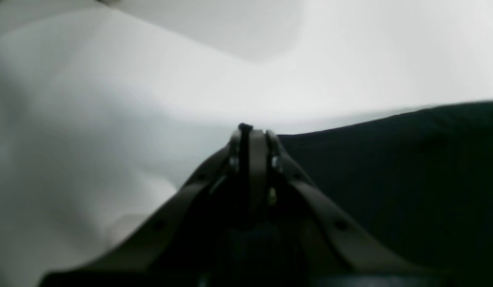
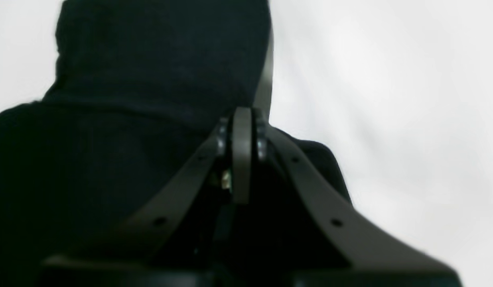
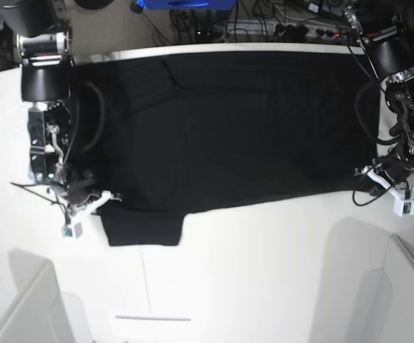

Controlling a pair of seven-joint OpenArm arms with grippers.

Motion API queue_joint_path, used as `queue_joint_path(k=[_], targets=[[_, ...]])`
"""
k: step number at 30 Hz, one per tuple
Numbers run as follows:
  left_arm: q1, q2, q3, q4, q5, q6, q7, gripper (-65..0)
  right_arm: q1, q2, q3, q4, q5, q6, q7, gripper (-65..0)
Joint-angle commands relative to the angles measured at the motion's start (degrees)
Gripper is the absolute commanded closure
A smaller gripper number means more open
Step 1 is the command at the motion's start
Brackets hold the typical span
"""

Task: Fold the T-shirt properly
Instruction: 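Lift the gripped edge and fold it over toward the other shirt edge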

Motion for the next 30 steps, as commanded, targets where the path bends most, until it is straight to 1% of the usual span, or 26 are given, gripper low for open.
queue_joint_path(k=[1, 3, 5, 8, 11, 13, 16, 19, 21, 26, 30], targets=[[-0.3, -1.3, -0.4, 2.1, -0.5, -0.1, -1.0, 0.0, 0.8, 0.6, 0.4, 1.8, 0.5, 0.2, 1.0, 0.0], [1.0, -1.3, -0.1, 3.7, -0.5, -0.1, -0.8, 0.0, -0.2, 0.6, 0.4, 3.0, 0.5, 0.2, 1.0, 0.0], [1.9, -1.2, -0.5, 4.8, -0.5, -0.1, 1.4, 0.0, -1.4, 0.6, 0.9, 4.1, 0.5, 0.2, 1.0, 0.0], [3.1, -1.2, -0.5, 7.7, -0.6, -0.1, 2.9, 0.0, -3.3, 0.1, 5.5, 5.7, 0.5, 0.2, -0.5, 0.0], [4.6, -1.2, -0.5, 10.9, -0.6, -0.1, 2.9, 0.0, -4.3, 0.1, 7.6, 8.5, 0.5, 0.2, -3.5, 0.0], [5.8, -1.2, -0.5, 12.4, -0.6, -0.1, 2.9, 0.0, -5.5, 0.2, 7.6, 10.8, 0.6, 0.2, -4.8, 0.0], [7.4, -1.2, -0.5, 14.2, -0.6, -0.1, 2.9, 0.0, -7.9, 0.3, 7.7, 14.2, 0.6, 0.2, -6.2, 0.0], [9.5, -1.2, -0.6, 16.2, -0.6, -0.1, 2.9, 0.0, -10.2, 0.2, 7.9, 17.2, 0.6, 0.2, -6.5, 0.0], [10.9, -1.2, -0.6, 17.4, -0.7, -0.1, 2.9, 0.0, -11.6, 0.1, 9.8, 18.7, 0.6, 0.2, -6.9, 0.0], [14.2, -1.2, -0.6, 20.9, -0.7, -0.1, 2.9, 0.0, -13.0, -0.8, 14.5, 22.0, 0.6, 0.3, -12.1, 0.0], [16.4, -1.2, -0.6, 23.4, -0.7, -0.1, 2.9, 0.0, -14.6, -1.1, 15.6, 25.8, 0.6, 0.4, -14.2, 0.0]])
